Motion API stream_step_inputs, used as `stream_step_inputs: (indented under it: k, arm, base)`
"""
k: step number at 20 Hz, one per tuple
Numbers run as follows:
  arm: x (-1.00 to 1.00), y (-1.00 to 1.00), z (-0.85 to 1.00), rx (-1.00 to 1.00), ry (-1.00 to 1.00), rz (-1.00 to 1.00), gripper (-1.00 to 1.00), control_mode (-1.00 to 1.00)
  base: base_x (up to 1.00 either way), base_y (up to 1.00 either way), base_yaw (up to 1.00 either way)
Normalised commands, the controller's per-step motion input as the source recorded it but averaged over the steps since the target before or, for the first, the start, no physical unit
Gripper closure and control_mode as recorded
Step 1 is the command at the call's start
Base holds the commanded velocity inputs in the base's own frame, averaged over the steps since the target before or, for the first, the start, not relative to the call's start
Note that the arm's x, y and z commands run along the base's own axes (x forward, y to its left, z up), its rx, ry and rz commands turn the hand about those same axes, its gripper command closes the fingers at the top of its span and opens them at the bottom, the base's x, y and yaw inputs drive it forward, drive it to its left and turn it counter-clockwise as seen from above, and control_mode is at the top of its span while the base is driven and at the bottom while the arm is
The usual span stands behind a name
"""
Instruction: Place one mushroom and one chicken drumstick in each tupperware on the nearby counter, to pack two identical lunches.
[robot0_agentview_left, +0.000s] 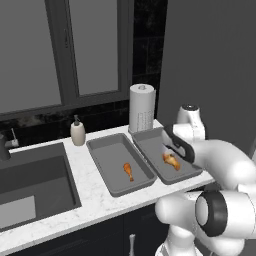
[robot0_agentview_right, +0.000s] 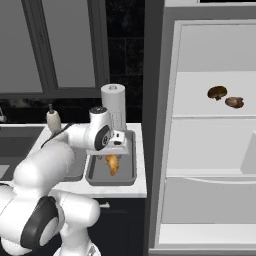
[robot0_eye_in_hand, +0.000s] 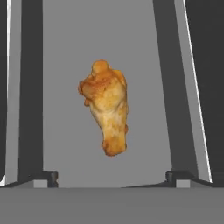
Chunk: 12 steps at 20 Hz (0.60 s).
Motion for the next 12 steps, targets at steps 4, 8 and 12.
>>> stream_step_inputs:
  k: [4,8,12]
  arm:
    - [-0.83,0.01,0.75,0.01,-0.11,0.00,-1.00,-1.00]
    - [-1.00,0.04,0.39,0.04,-0.07,-0.02,-1.00,-1.00]
    - [-0.90,0.15,0.28,0.04,-0.04,-0.03,-1.00,-1.00]
  base:
    - [0.00,0.00,0.00]
    - [0.00,0.00,0.00]
    - [0.00,0.00,0.00]
